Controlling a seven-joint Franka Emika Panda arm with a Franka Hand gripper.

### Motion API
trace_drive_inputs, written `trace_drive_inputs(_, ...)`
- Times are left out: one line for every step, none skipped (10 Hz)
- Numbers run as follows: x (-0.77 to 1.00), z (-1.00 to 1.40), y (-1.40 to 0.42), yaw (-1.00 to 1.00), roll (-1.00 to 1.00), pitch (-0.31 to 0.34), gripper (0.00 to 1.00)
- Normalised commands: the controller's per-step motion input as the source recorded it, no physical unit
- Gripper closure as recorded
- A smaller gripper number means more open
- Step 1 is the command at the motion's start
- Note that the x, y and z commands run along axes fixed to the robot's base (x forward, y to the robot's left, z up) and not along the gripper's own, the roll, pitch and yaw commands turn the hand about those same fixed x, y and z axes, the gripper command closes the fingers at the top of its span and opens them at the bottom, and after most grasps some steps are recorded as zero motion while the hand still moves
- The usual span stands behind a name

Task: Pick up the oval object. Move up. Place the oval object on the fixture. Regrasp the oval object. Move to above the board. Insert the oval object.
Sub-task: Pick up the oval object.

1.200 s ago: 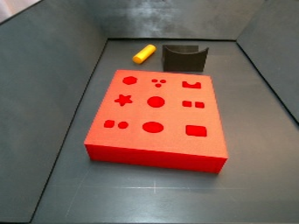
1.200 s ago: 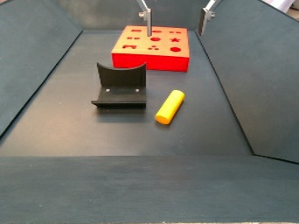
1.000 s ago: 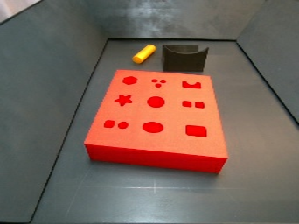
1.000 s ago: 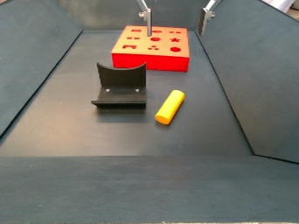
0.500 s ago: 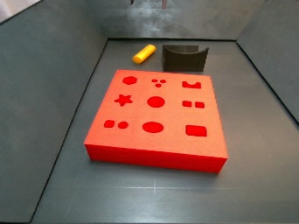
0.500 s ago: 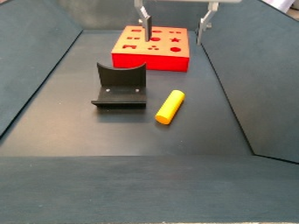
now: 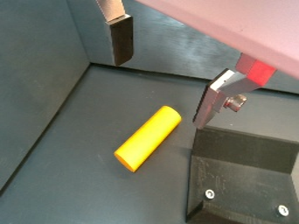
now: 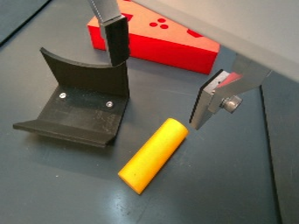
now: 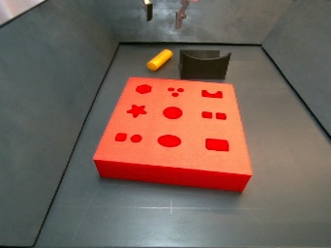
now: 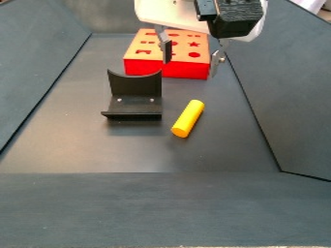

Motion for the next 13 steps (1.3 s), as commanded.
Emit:
trace_drive_inputs(-0.07, -0.84, -0.08, 0.32, 0.04, -0.137, 0.0)
trace_drive_inputs(-0.15, -0.9, -0.05, 0.59, 0.02, -0.136, 0.0)
trace_drive_inputs(-0.14, -0.9, -0.06, 0.59, 0.03, -0.136, 0.0)
trace_drive_inputs(0.0, -0.89, -0.06, 0.47, 0.03, -0.14, 0.0)
trace_drive_inputs(0.0, -0.99, 0.0, 0.24, 0.01, -0.119, 0.0)
trace_drive_inputs(0.06, -0.98, 0.0, 0.09, 0.01, -0.129, 0.0)
trace_drive_inputs(0.12, -0.9, 0.0, 0.0, 0.01, -0.121, 0.0)
trace_drive_inputs(0.13, -0.74, 0.0, 0.0, 0.0, -0.089, 0.0)
trace_drive_inputs(0.05, -0.61, 0.0, 0.0, 0.01, -0.05, 0.0)
trace_drive_inputs(0.0, -0.51, 0.0, 0.0, 0.01, -0.063, 0.0)
trace_drive_inputs(0.0, -0.54, -0.01, 0.0, 0.03, -0.069, 0.0)
trace_drive_inputs(-0.01, -0.4, 0.0, 0.0, 0.02, -0.046, 0.0)
trace_drive_inputs(0.0, -0.12, 0.0, 0.0, 0.0, -0.014, 0.0)
